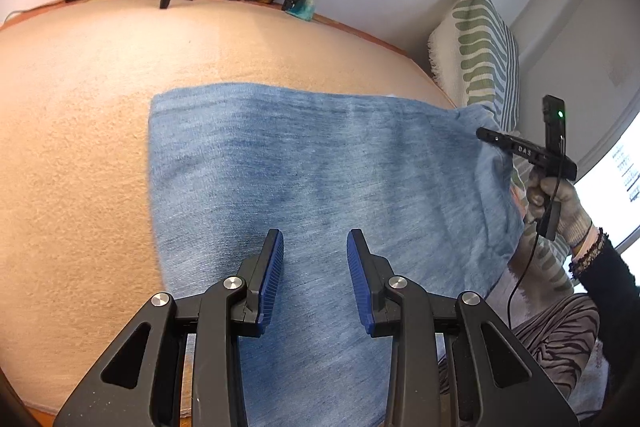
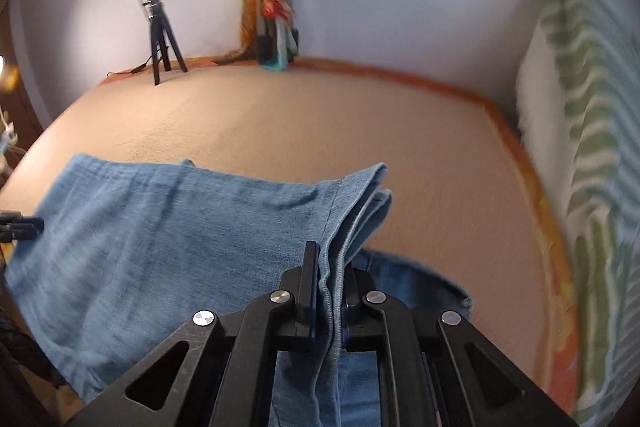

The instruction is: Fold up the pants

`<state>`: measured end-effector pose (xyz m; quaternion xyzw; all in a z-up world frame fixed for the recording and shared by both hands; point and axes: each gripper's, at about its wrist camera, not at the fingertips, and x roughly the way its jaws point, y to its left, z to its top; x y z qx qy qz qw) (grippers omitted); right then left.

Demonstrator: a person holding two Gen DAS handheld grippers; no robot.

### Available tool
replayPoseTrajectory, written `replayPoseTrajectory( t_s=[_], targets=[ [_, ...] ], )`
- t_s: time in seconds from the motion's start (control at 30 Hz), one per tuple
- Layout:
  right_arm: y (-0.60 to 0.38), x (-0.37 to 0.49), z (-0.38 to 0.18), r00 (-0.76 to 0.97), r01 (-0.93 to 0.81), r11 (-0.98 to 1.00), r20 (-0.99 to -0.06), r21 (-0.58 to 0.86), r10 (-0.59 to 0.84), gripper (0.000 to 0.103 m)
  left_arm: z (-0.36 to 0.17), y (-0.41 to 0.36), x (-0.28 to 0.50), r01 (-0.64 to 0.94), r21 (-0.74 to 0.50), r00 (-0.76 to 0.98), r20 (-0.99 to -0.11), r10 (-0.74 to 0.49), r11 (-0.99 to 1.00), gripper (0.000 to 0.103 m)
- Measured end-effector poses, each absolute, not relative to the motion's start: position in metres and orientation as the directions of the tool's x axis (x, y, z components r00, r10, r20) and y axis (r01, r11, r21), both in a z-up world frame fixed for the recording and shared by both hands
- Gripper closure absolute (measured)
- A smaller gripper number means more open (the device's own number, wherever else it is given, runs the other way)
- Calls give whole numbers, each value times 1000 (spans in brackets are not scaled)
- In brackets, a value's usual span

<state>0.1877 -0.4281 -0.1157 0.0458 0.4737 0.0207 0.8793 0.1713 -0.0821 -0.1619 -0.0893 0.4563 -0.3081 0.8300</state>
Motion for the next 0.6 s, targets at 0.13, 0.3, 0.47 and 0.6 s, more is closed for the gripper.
replayPoseTrajectory(
  t_s=[0.13, 0.3, 0.47, 0.6],
  targets=[
    [-448, 196, -134, 504, 100, 982, -859, 163, 91, 91, -156, -70, 172, 412, -428, 425, -691, -585, 805, 72],
    [-463, 195, -137, 477, 191, 974, -879, 124, 18, 64, -148, -39, 169, 361, -422, 485, -678, -553, 832, 72],
    [-464, 184, -115, 499, 258, 963, -864, 71, -70, 63, -153, -6, 163, 281, -469, 499, -674, -545, 837, 59],
    [-455, 178, -96, 550, 223, 970, -834, 100, -41, 63, -166, 1, 156, 255, -485, 470, -694, -546, 837, 59]
  ],
)
